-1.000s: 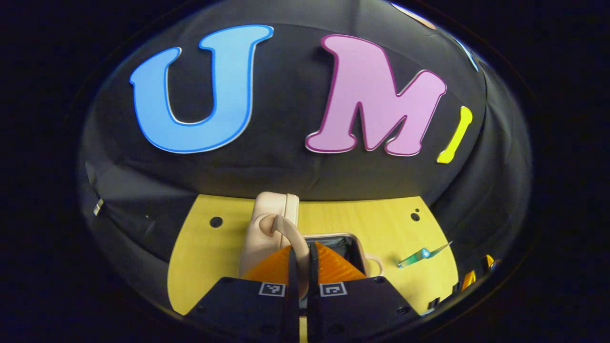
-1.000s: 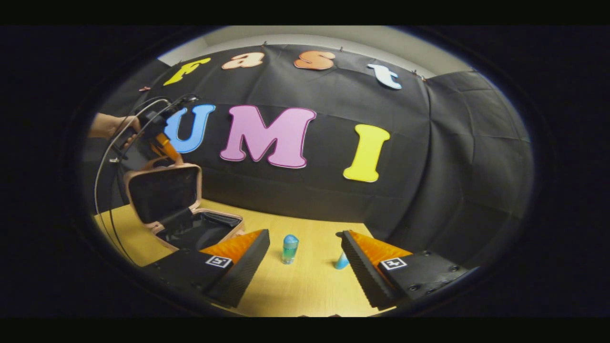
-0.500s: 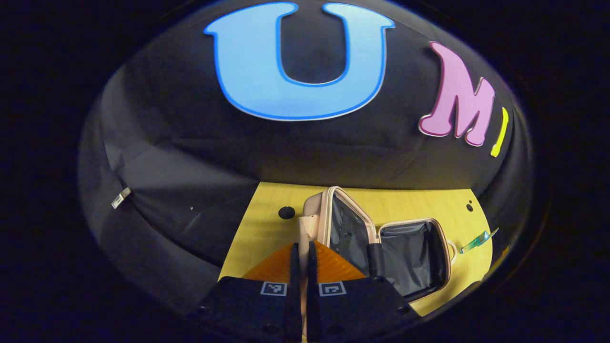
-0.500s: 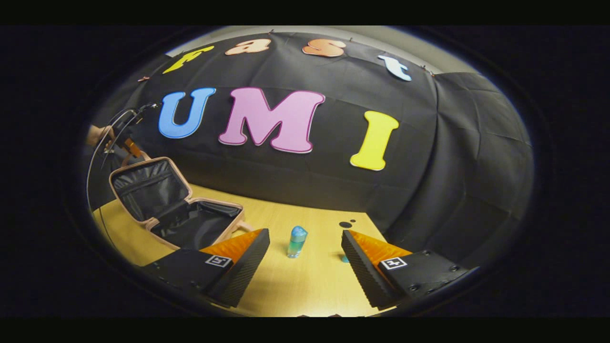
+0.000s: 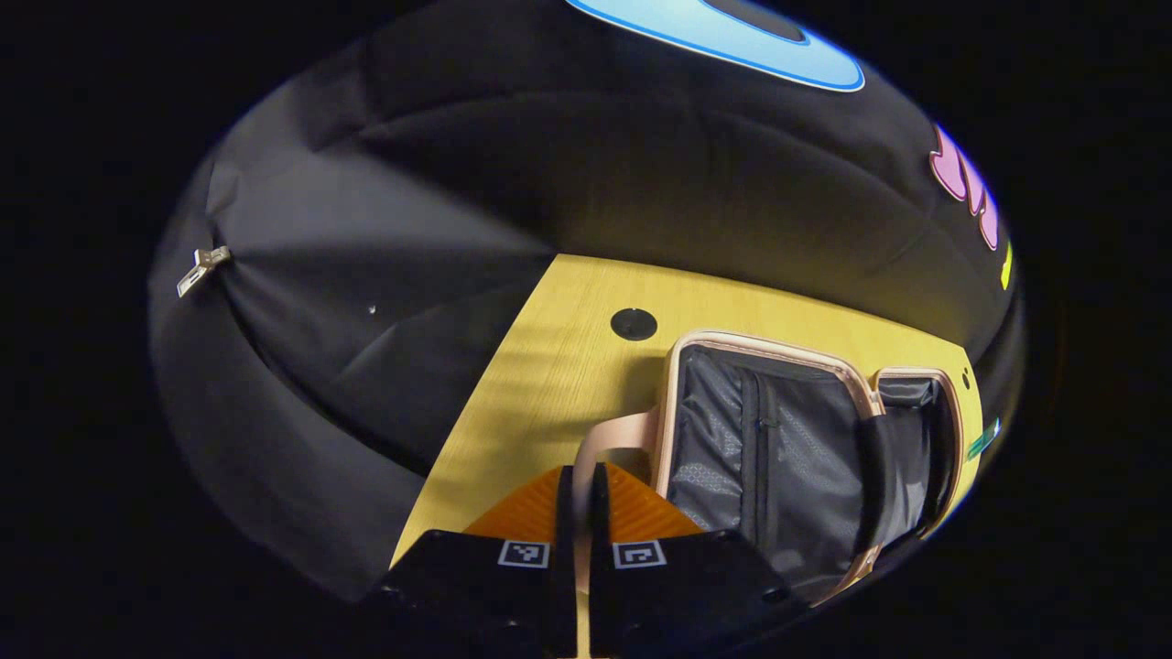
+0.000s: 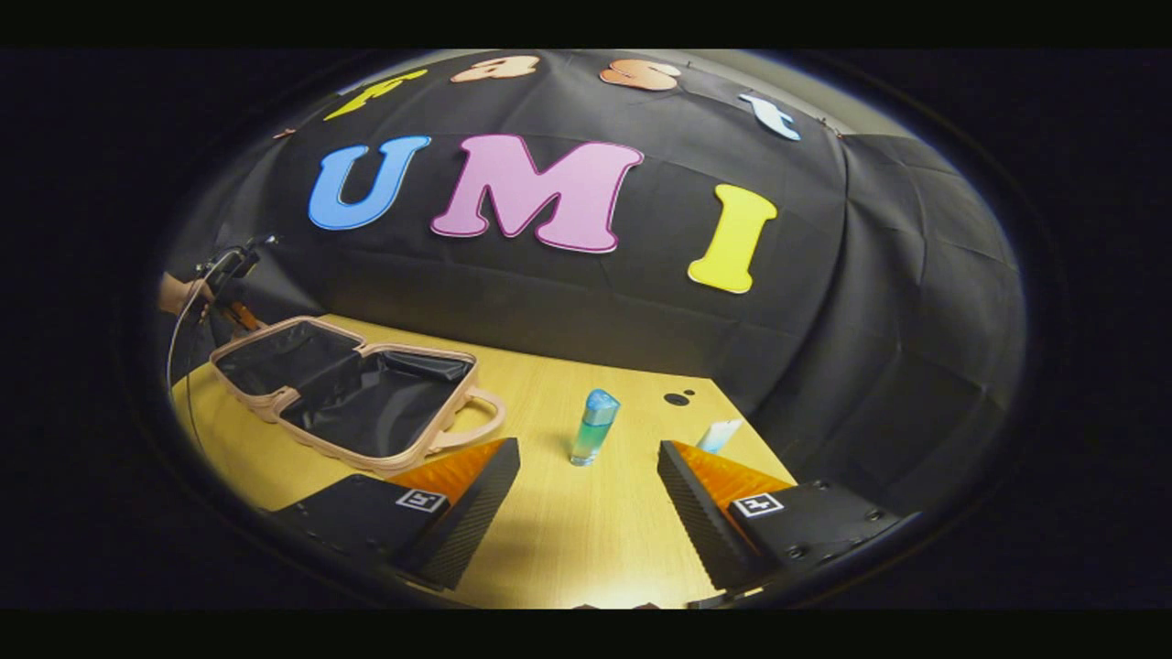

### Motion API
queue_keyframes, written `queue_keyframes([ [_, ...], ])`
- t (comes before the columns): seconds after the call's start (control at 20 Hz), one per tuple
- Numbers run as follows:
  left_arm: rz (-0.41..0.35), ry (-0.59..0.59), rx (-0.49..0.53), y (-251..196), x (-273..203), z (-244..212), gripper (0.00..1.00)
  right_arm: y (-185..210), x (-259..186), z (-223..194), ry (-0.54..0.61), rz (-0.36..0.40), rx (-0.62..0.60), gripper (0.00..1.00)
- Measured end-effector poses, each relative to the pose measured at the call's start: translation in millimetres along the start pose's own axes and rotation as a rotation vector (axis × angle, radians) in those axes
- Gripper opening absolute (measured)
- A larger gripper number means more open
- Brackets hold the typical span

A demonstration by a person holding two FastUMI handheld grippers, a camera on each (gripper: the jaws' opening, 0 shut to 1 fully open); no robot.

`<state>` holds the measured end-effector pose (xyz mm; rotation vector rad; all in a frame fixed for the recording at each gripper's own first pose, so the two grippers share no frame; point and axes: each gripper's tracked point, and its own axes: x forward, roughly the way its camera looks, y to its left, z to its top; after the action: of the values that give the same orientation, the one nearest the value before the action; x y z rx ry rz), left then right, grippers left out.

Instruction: First open the suitcase, pack the skin care products into it, and then close the suitcase.

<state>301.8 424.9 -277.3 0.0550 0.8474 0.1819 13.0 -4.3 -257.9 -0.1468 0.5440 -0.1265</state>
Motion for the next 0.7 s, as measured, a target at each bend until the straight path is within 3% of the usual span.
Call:
queue_keyframes([
  [0.15, 0.065, 0.017, 0.017, 12, -3, -9, 0.17, -10, 1, 0, -0.013, -0.022, 0.004, 0.96],
  [0.25, 0.044, -0.028, 0.013, 8, -9, -2, 0.22, -16, 1, -3, -0.009, -0.024, 0.022, 0.97],
  [0.3, 0.044, -0.057, 0.012, 6, -21, 6, 0.34, -17, 1, -3, -0.010, -0.022, 0.030, 0.97],
  [0.35, 0.047, -0.096, 0.023, 2, -38, 15, 0.68, -20, 1, -3, -0.013, -0.023, 0.032, 0.97],
  [0.4, 0.054, -0.147, 0.050, -5, -57, 26, 0.95, -23, 0, -2, -0.016, -0.024, 0.031, 0.96],
  [0.45, 0.045, -0.201, 0.069, -17, -77, 36, 0.99, -26, 0, 0, -0.022, -0.023, 0.038, 0.97],
  [0.55, 0.013, -0.366, 0.097, -50, -119, 53, 0.98, -30, 1, 1, -0.014, -0.007, 0.061, 0.96],
  [0.7, -0.071, -0.513, 0.073, -116, -183, 33, 0.98, -48, 1, 0, 0.002, -0.016, 0.123, 0.97],
])
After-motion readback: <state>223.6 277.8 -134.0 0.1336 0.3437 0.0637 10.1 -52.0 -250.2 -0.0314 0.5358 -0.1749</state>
